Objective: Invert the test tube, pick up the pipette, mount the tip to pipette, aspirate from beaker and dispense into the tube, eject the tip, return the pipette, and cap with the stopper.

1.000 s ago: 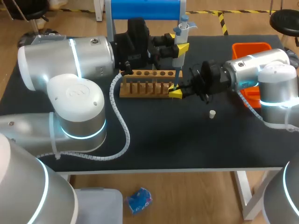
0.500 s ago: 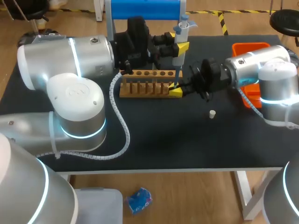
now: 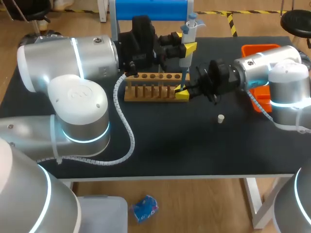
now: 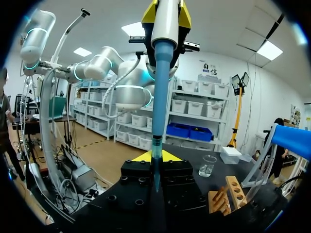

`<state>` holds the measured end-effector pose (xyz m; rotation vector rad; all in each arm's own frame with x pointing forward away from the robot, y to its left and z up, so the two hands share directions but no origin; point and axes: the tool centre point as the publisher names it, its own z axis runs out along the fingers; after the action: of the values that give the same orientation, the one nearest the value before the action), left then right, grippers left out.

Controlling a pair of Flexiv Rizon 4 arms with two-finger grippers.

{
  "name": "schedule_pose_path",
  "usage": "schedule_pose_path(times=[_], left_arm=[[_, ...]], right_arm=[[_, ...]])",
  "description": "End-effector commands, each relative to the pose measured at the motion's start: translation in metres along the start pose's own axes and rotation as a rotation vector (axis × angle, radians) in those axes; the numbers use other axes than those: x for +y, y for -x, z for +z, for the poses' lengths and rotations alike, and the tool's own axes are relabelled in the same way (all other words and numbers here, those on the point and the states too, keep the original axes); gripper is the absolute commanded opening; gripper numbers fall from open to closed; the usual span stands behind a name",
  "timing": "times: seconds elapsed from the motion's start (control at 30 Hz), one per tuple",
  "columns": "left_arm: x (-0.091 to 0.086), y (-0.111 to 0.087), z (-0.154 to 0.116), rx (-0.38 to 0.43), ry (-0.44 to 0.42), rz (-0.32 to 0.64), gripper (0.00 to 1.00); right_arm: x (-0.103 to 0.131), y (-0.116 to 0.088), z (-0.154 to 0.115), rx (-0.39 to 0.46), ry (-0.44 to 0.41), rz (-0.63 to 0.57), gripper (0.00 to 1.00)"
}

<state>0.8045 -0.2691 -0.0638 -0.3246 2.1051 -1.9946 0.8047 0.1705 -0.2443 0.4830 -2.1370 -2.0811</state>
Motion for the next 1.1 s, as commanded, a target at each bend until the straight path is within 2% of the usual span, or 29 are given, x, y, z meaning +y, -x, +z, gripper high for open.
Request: schedule_pose_path(times=[0.03, 0.27, 0.3, 0.33, 0.67, 0.83, 0.97, 1.1], left_arm=[[0.012, -0.001, 0.001, -0.003, -0.002, -0.002, 0.00], [0.012, -0.001, 0.001, -0.003, -0.002, -0.002, 0.00], [0.012, -0.001, 0.001, -0.003, -0.002, -0.002, 0.00], [0.012, -0.001, 0.001, -0.003, -0.002, -0.002, 0.00], [0.012, -0.001, 0.001, -0.003, -0.002, -0.002, 0.00], [0.003, 0.019, -0.028, -0.098, 0.001, 0.033, 0.00], [0.001, 0.026, -0.055, -0.179, 0.004, 0.036, 0.00], [0.001, 0.026, -0.059, -0.187, 0.004, 0.031, 0.00]], right_arm=[[0.015, -0.001, -0.003, -0.003, -0.001, -0.001, 0.00], [0.017, -0.003, -0.003, -0.003, 0.008, -0.006, 0.00], [0.017, -0.003, -0.003, -0.002, 0.009, -0.002, 0.22], [0.016, -0.004, -0.003, -0.003, 0.006, 0.007, 0.98], [-0.002, -0.022, -0.012, -0.015, -0.015, 0.081, 1.00], [-0.009, -0.032, -0.020, -0.022, -0.032, 0.125, 1.00], [-0.012, -0.041, -0.027, -0.019, -0.068, 0.151, 1.00], [-0.012, -0.044, -0.030, -0.020, -0.079, 0.155, 1.00]])
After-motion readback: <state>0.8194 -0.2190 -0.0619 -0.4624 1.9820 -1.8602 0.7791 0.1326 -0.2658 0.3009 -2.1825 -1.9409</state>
